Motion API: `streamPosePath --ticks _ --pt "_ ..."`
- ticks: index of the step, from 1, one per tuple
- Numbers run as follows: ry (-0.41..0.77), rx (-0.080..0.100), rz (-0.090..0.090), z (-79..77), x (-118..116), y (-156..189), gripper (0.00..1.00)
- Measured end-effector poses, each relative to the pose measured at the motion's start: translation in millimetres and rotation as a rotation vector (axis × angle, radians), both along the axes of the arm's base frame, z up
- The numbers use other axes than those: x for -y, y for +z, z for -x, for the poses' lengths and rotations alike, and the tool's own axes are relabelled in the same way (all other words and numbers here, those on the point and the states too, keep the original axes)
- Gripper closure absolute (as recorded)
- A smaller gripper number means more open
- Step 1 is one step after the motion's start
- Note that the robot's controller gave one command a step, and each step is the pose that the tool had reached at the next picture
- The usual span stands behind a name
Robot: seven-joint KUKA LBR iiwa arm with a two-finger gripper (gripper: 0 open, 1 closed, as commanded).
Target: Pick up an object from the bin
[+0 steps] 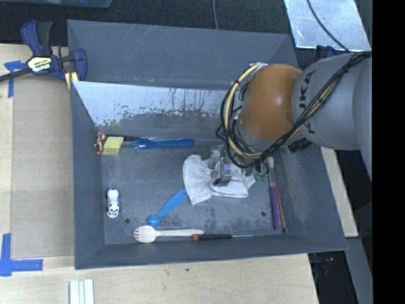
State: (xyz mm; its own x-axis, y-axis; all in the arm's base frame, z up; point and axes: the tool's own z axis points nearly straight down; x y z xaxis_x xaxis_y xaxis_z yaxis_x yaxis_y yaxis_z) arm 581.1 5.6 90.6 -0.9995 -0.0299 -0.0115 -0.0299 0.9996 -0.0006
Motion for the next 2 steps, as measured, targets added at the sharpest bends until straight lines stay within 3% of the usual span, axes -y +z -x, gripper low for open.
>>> streamPosePath --ticks 1,2 --pt "0.0 0.0 0.0 0.0 0 0 1.0" --pt "-0.001 0.011 0.0 -4.9 1 71 1.0"
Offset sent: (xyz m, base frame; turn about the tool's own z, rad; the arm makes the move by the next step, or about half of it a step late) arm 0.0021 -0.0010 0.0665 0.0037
